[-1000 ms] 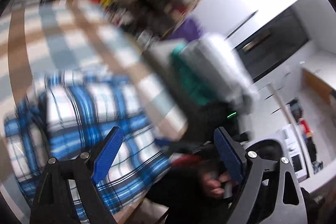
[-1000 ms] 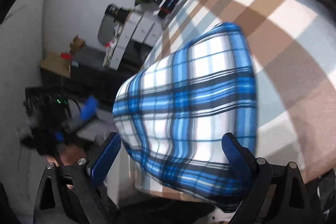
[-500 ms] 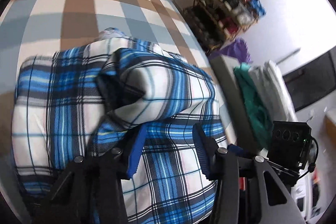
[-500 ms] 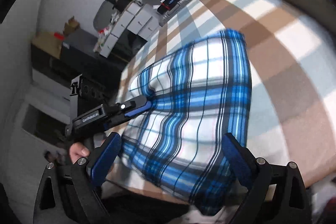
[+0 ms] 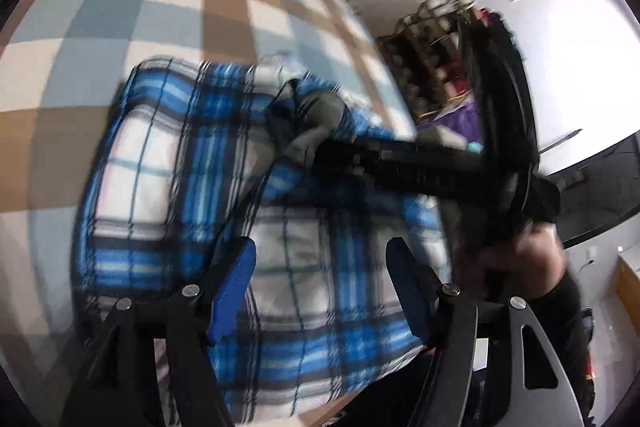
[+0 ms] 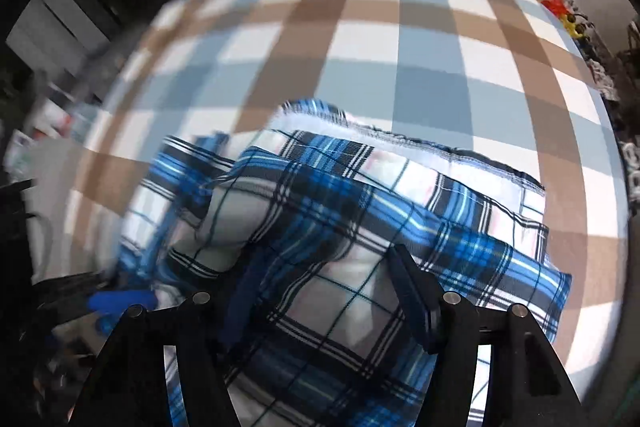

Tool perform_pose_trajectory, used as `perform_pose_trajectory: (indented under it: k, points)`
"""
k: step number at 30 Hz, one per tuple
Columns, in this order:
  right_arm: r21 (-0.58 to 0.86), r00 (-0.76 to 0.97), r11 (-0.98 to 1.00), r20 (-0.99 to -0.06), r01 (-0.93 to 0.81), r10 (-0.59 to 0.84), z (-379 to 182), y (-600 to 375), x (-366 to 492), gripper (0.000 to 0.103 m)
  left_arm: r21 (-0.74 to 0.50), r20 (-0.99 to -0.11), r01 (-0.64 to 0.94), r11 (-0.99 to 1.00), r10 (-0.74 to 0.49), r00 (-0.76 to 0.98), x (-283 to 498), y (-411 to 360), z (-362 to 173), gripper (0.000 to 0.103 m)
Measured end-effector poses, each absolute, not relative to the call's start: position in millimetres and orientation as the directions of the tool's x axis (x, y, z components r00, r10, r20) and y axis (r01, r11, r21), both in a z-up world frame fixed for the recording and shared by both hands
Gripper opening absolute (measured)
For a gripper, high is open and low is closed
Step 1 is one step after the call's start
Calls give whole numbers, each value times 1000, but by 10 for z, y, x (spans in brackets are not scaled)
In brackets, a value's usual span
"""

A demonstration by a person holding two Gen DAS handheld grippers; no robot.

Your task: Fold large clothes

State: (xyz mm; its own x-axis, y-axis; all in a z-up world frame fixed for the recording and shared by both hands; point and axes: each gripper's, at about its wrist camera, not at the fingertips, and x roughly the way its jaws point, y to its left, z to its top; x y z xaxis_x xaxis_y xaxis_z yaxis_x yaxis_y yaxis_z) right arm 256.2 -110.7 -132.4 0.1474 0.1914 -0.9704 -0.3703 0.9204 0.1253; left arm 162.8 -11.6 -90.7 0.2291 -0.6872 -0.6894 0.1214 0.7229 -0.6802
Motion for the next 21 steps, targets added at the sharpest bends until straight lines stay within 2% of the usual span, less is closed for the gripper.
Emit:
perform_pose_trajectory:
  k: [4, 5, 6, 9, 11, 14, 16, 18, 19, 20, 21]
  points:
    - [70, 156, 931, -979, -359, 133, -1357, -993, 2597, 64, -702, -634, 219, 677, -735, 241, 1486, -152, -633, 63]
    - [69, 157, 929, -979, -364, 134, -1340, -995, 2601, 64, -695, -636, 239, 678, -735, 235, 1450, -189, -618, 67]
    - [81, 156, 927, -977, -367, 147, -1311, -1012, 2609, 64, -671, -659, 259, 695, -719, 222, 1406, -257, -644, 72]
    - [189, 188, 928, -948, -320, 258, -1052, -1298, 2559, 64, -573, -769, 250, 780, -618, 165, 1388, -424, -912, 72]
    - [239, 207, 926, -929, -293, 306, -891, -1483, 2439, 65, -548, -794, 253, 797, -591, 142, 1398, -475, -1029, 72]
    - [289, 212, 911, -910, -294, 357, -753, -1717, 2115, 65, -543, -796, 235, 806, -583, 161, 1433, -449, -920, 72]
    - [315, 222, 901, -895, -299, 386, -712, -1815, 1901, 65, -589, -748, 224, 777, -628, 214, 1458, -320, -755, 72]
    - [355, 269, 896, -865, -267, 423, -705, -1968, 1679, 66, -574, -727, 197, 795, -606, 324, 1477, -121, -590, 73]
    - [389, 302, 890, -841, -239, 449, -718, -2058, 1590, 68, -548, -726, 160, 821, -562, 397, 1521, 23, -531, 76]
    - [414, 324, 885, -824, -214, 464, -735, -2120, 1543, 69, -537, -729, 122, 835, -532, 430, 1556, 122, -534, 87]
    - [436, 350, 881, -808, -185, 473, -772, -2187, 1495, 69, -549, -730, 62, 834, -514, 451, 1636, 245, -589, 89]
